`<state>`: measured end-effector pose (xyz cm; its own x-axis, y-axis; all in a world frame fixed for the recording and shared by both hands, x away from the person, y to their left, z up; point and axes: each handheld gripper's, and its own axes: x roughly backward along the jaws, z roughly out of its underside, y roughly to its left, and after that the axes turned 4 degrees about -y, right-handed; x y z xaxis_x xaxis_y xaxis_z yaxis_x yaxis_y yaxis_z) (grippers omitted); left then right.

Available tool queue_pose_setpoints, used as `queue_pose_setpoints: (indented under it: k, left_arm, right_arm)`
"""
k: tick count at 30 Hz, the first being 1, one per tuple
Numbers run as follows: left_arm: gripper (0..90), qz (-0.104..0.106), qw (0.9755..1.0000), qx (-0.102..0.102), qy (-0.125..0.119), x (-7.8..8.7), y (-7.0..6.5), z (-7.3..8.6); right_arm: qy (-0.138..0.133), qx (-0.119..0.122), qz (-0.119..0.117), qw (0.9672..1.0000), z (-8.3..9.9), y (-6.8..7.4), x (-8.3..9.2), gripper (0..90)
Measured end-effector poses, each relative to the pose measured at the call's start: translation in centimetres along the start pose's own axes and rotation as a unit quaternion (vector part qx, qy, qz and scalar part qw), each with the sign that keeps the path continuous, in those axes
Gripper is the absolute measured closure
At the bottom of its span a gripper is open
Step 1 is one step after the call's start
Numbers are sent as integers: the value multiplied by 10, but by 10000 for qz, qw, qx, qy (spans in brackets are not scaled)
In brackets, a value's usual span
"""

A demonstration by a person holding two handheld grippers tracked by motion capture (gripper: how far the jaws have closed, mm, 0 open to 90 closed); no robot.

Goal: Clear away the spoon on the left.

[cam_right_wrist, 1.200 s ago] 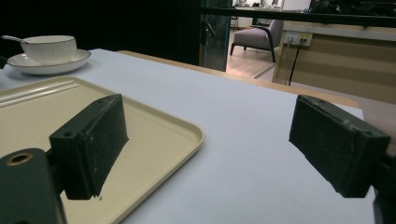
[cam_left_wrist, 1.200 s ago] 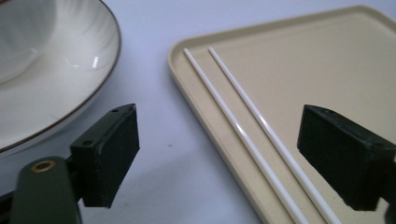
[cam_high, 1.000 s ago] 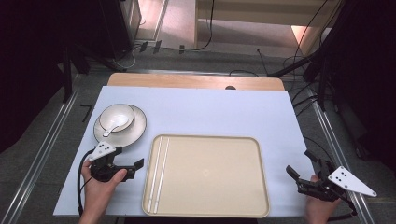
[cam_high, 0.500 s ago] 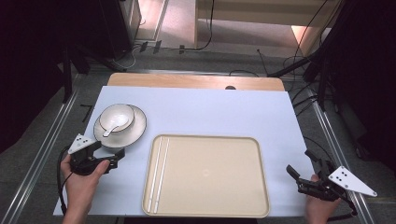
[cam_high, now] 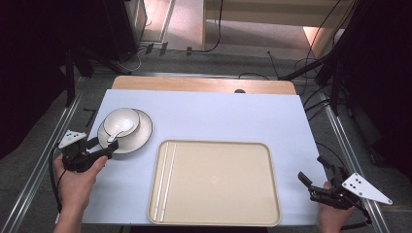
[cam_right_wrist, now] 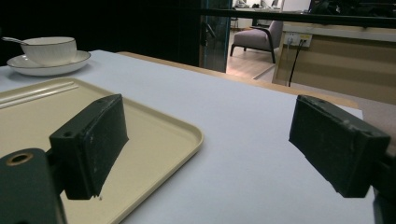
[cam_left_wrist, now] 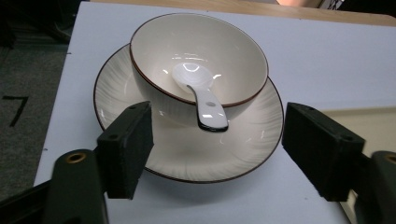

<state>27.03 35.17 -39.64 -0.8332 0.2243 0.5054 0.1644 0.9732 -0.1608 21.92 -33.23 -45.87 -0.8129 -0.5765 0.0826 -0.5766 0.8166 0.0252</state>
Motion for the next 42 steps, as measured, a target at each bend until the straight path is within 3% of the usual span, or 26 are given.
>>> queue_pose_setpoints:
  k: [8, 17, 21, 30, 33, 34, 37, 42]
  left_arm:
    - [417, -27, 9999, 20, -101, -4, 9, -10]
    - [479, 71, 9996, 202, -205, -14, 11, -9]
    - [502, 138, 9988, 426, -221, -16, 14, -9]
    - [573, 152, 9978, 638, -10, -23, 18, -1]
    - [603, 312, 9958, 860, -11, -22, 21, -1]
    - [669, 378, 9949, 940, 23, -22, 22, 0]
    - [750, 351, 9952, 917, 23, -21, 21, 0]
    - [766, 348, 9957, 857, 37, -21, 19, -1]
  right_arm:
    - [17, -9, -12, 10000, 1, 0, -2, 119]
    - [33, -4, 8, 10000, 1, 0, -1, 118]
    - [42, -16, -2, 10000, 2, -1, -2, 119]
    - [54, -8, -1, 10000, 2, -1, -2, 119]
    - [58, -12, 2, 10000, 2, -1, -1, 118]
    - [60, -11, 1, 10000, 2, -1, -2, 119]
    - [62, 1, -6, 10000, 2, -1, -2, 119]
    - [72, 8, -5, 10000, 3, -1, -2, 118]
